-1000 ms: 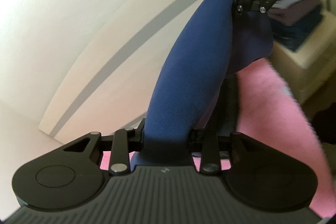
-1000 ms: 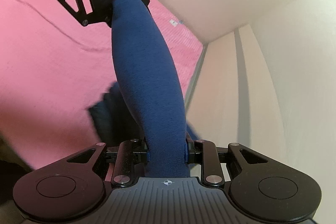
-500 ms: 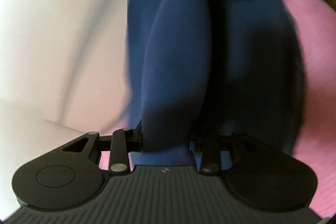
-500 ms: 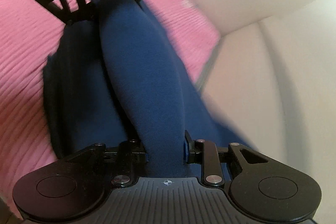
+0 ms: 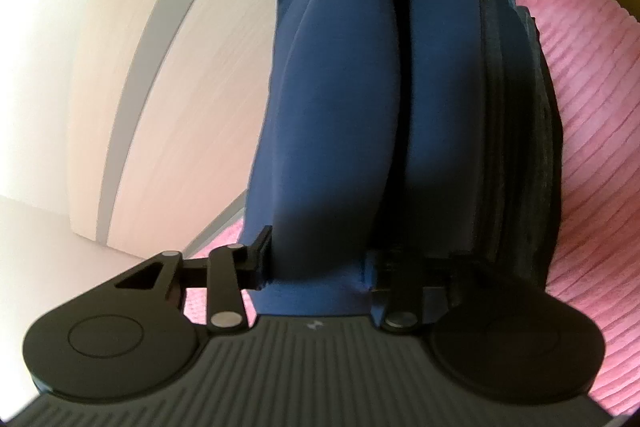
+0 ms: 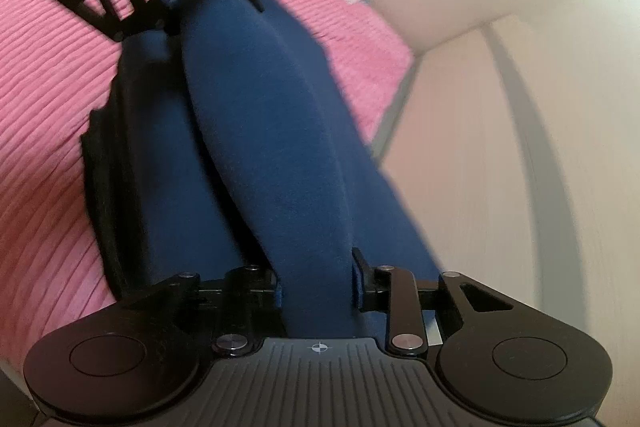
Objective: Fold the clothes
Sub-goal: 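Lower the navy garment onto the stack of folded clothes with both grippers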
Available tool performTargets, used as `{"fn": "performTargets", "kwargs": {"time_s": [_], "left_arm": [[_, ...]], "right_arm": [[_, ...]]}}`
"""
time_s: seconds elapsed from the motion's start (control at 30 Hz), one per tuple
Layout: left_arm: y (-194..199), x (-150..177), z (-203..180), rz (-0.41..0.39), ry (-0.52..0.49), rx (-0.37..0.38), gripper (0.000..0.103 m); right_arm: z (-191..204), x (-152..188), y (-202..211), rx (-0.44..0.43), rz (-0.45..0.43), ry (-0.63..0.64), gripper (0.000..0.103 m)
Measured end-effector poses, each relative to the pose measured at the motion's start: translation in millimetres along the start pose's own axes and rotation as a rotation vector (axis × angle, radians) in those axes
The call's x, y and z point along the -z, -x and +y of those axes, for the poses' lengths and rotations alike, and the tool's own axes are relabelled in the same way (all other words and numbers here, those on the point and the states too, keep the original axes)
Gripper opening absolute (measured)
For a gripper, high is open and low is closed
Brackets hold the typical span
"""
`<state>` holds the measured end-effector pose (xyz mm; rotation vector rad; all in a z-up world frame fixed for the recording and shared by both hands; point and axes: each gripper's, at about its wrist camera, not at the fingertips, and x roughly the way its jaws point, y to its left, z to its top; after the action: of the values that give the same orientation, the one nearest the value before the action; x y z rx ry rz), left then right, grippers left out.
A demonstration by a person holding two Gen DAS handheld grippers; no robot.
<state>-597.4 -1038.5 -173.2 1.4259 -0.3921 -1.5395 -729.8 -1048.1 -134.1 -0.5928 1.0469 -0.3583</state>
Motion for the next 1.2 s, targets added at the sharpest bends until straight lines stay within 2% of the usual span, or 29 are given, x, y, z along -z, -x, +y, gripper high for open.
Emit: {"fn": "performTargets", "kwargs": {"time_s": [0.1,0.13,0.17,0.23,0.3,0.47,0.53,0.67,0.73,0.8,0.9,1.0,1.1,1.17,1.2], "left_arm": [[-2,7,-3,-0.010,0.017,-0.009,0.037],[-5,9,-12,0.003,-0.007,0.003,0.040],[-8,12,-22,0.014,-0.043,0.003,0.042],[-10,15,-36,0.021,-0.099,-0.017,0.041],[-3,16,-34,0.024,-0.081,-0.026,0.044],[19,21,-20,0.040,0.047,0.000,0.047],[35,25,-8,0.058,0.131,0.021,0.046],[58,43,28,0.083,0.454,0.072,0.044],[68,47,47,0.065,0.599,0.074,0.044],[70,45,65,0.040,0.700,0.067,0.044],[50,37,78,0.033,0.792,0.110,0.044],[21,41,77,0.107,0.845,0.183,0.042],[19,52,79,0.145,0.850,0.198,0.042],[19,49,76,0.149,0.824,0.188,0.042],[12,41,70,0.150,0.813,0.189,0.040]], "right_arm": [[14,-5,5,-0.015,0.019,0.018,0.029],[24,-8,0,-0.013,0.026,0.041,0.032],[35,-12,-5,-0.006,0.031,0.066,0.041],[56,-20,-17,0.008,0.041,0.115,0.042],[48,-26,-16,-0.006,0.039,0.085,0.042],[36,-28,-8,-0.021,0.058,0.067,0.042],[34,-25,-12,-0.033,0.059,0.034,0.042],[27,-20,-7,-0.073,0.066,-0.074,0.042],[19,-20,-2,-0.090,0.069,-0.130,0.042],[19,-21,-2,-0.085,0.073,-0.159,0.043],[31,-19,-6,-0.073,0.076,-0.151,0.043],[32,-18,-3,-0.096,0.071,-0.140,0.044],[8,-20,6,-0.170,0.068,-0.270,0.044],[-13,-22,12,-0.233,0.061,-0.394,0.044],[-26,-23,16,-0.276,0.029,-0.476,0.044]]}}
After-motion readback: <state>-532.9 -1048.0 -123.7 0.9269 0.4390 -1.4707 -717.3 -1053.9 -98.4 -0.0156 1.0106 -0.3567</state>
